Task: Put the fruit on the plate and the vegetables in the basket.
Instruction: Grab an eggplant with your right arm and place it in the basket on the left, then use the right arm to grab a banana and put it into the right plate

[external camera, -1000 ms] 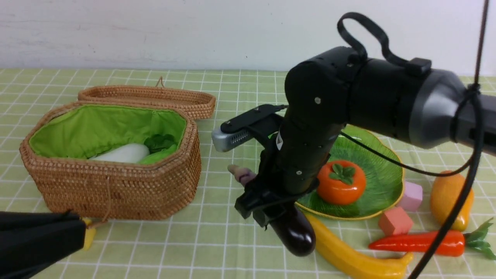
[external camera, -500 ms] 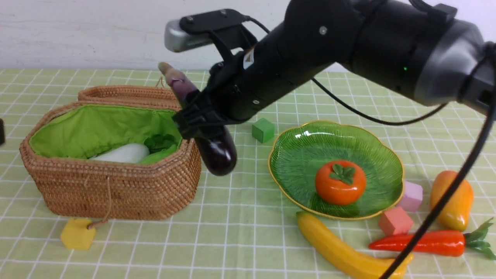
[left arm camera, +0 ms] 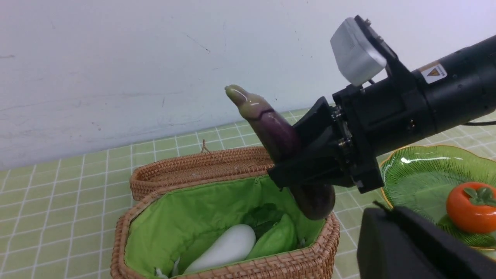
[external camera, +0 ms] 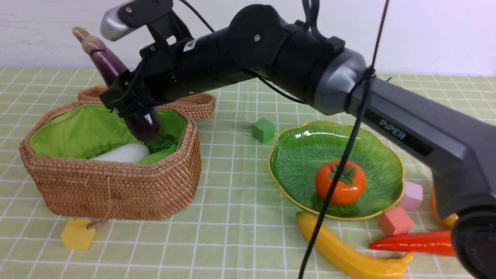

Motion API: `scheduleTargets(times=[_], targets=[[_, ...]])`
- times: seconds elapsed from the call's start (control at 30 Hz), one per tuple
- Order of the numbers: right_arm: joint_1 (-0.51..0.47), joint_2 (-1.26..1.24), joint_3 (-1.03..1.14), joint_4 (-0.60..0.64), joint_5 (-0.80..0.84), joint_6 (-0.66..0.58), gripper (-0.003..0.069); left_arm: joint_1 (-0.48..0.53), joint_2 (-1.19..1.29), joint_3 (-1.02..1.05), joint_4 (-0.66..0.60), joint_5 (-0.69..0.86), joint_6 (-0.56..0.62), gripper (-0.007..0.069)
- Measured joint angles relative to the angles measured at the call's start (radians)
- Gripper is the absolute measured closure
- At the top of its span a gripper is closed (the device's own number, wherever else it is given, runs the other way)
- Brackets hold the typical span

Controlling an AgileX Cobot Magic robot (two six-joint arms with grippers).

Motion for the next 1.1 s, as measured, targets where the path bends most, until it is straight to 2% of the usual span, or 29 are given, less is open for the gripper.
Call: scheduleTargets(times=[0.17,0.37,0.43,0.47,0.53,0.63,0.7,0.8,0.9,0.93,0.97,1.0,1.03,1.07,1.1], targets=[[0.0,0.049,-0.003,0.066,-0.057,-0.076,0.027,0.0,0.0,0.0,0.001,0.0,-0.005,0.0624],[0.0,0.062,-0.004,0.06,-0.059,-0.089,0.027,0.0,0.0,0.0,0.001,0.001,-0.015,0.0621],[0.0,0.062,-0.004,0.051,-0.059,-0.089,0.0239,0.0,0.0,0.0,0.001,0.001,-0.015,0.0621],[0.0,0.062,-0.004,0.048,-0.059,-0.089,0.02,0.0,0.0,0.0,0.001,0.001,-0.015,0.0621],[0.0,0.062,-0.004,0.034,-0.038,-0.089,0.0057,0.0,0.0,0.0,0.001,0.001,-0.015,0.0621],[0.0,0.059,-0.004,0.008,0.037,-0.088,-0.001,0.0,0.0,0.0,-0.002,0.001,-0.016,0.0621],[0.0,0.048,-0.004,-0.027,0.084,-0.068,-0.0015,0.0,0.0,0.0,-0.003,0.001,-0.017,0.0621],[0.0,0.019,-0.004,-0.097,0.165,-0.009,0.0006,0.0,0.0,0.0,-0.007,-0.002,-0.018,0.062],[0.0,-0.078,-0.004,-0.259,0.341,0.179,0.0116,0.0,0.0,0.0,-0.046,-0.01,-0.018,0.062],[0.0,-0.092,-0.004,-0.28,0.353,0.191,0.0133,0.0,0.0,0.0,-0.05,-0.011,-0.018,0.062],[0.0,-0.127,-0.004,-0.332,0.418,0.251,0.0181,0.0,0.0,0.0,-0.07,-0.015,-0.018,0.062],[0.0,-0.174,-0.005,-0.404,0.514,0.325,0.0258,0.0,0.0,0.0,-0.105,-0.025,-0.018,0.062],[0.0,-0.187,-0.005,-0.424,0.54,0.353,0.0281,0.0,0.0,0.0,-0.116,-0.028,-0.016,0.062],[0.0,-0.226,-0.005,-0.487,0.606,0.409,0.0369,0.0,0.0,0.0,-0.163,-0.047,-0.002,0.062],[0.0,-0.25,-0.005,-0.518,0.628,0.436,0.042,0.0,0.0,0.0,-0.201,-0.059,0.019,0.062]])
